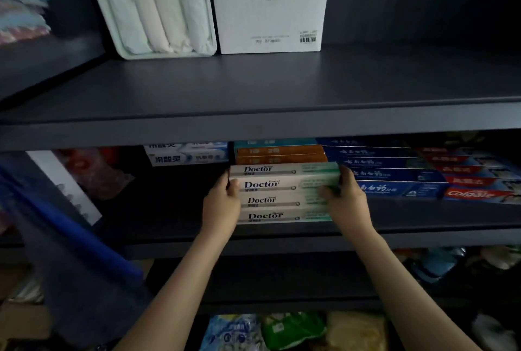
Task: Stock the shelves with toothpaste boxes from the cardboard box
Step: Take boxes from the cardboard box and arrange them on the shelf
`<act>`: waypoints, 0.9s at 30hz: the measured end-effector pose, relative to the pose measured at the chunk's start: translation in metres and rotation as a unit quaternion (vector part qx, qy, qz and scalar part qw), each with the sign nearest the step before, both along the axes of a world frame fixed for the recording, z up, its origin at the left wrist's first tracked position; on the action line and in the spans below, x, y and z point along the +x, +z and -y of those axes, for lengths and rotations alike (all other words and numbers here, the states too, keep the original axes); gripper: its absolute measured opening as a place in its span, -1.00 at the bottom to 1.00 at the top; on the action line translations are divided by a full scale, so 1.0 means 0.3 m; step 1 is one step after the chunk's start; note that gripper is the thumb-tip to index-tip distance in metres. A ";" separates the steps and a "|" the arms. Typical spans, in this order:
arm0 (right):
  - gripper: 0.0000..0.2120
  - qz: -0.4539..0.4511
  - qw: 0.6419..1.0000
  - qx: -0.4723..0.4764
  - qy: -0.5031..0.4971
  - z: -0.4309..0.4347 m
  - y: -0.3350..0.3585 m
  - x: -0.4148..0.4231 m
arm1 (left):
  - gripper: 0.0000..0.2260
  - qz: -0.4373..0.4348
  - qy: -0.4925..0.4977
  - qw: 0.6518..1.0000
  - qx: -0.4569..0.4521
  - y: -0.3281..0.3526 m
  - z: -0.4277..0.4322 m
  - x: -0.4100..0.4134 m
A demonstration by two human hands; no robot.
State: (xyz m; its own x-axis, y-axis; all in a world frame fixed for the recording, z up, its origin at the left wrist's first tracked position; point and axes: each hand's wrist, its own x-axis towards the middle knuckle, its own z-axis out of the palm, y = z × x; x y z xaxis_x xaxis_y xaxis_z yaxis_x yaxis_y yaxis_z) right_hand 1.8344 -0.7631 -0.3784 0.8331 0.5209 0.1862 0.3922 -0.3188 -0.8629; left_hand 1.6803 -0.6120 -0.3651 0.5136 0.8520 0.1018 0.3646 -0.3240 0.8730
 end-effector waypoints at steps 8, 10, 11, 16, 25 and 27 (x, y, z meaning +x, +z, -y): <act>-0.57 0.016 1.000 0.004 -0.026 -0.011 -0.022 0.011 | -0.65 0.026 -0.006 0.999 -0.046 0.004 0.034 0.008; -0.53 0.009 0.999 0.010 -0.046 0.004 -0.027 -0.006 | -0.46 0.008 0.044 0.999 0.004 0.019 0.093 0.003; -0.49 0.003 0.998 0.017 -0.055 0.026 -0.022 -0.022 | -0.40 0.004 0.071 0.996 0.049 0.029 0.141 -0.002; -0.50 -0.024 0.992 0.017 -0.120 0.278 -0.012 -0.127 | -0.57 0.046 -0.023 0.969 0.244 -0.018 0.477 0.018; -0.70 -0.232 0.932 -0.125 -0.247 1.175 -0.431 -0.490 | -0.71 -0.235 -0.518 0.822 -0.036 -0.402 1.336 0.029; -0.74 -0.295 0.900 -0.131 -0.293 1.350 -0.536 -0.625 | -0.71 -0.313 -0.580 0.749 -0.069 -0.524 1.522 -0.027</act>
